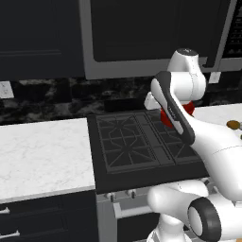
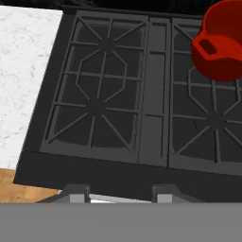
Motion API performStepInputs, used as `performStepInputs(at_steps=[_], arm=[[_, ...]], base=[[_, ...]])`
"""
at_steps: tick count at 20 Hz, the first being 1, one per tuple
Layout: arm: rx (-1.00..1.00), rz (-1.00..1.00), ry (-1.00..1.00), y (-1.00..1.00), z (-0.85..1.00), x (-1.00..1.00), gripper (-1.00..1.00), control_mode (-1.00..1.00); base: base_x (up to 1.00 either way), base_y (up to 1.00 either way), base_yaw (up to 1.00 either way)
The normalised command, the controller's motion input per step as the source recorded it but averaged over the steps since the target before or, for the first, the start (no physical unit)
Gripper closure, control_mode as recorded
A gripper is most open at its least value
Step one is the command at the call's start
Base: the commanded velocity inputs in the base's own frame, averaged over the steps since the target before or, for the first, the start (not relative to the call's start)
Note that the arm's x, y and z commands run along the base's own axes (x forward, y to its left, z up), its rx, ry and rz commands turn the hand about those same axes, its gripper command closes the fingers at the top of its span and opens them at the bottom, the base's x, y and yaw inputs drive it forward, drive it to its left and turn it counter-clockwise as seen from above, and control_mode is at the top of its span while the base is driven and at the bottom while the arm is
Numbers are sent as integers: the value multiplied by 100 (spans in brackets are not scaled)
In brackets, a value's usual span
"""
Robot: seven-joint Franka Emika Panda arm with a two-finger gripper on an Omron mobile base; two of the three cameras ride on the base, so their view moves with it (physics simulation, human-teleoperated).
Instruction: Put the potato and avocado in the pot. Retrieve the spatula and lightly stir the vegetables in the pot.
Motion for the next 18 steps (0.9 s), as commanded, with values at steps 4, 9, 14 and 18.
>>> performStepInputs(at_steps=[4, 9, 14, 18], arm=[[0, 0, 0, 0, 0, 0, -100, 100], [0, 0, 0, 0, 0, 0, -100, 100], [0, 0, 0, 0, 0, 0, -100, 100], [0, 0, 0, 0, 0, 0, -100, 100]], base=[[0, 0, 0], [0, -13, 0], [-2, -60, 0], [0, -59, 0]])
